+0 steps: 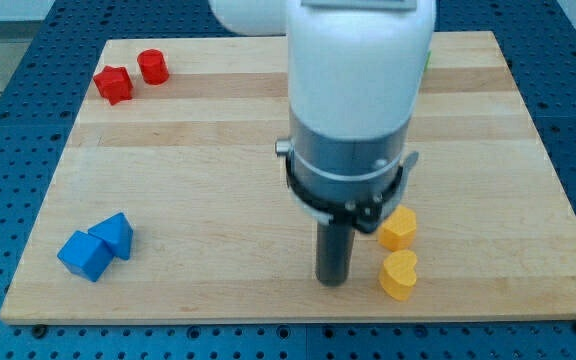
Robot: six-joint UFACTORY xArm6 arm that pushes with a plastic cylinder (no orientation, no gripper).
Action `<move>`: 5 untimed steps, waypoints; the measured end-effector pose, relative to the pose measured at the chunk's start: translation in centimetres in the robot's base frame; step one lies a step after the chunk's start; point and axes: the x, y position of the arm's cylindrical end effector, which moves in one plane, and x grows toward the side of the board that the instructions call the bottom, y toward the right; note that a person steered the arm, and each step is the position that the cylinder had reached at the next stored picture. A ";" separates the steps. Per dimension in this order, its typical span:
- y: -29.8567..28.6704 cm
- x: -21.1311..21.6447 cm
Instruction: Move the yellow blocks horizontal to the blue triangle
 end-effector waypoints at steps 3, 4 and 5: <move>14.9 -0.7; 14.7 -2.3; 12.3 -2.3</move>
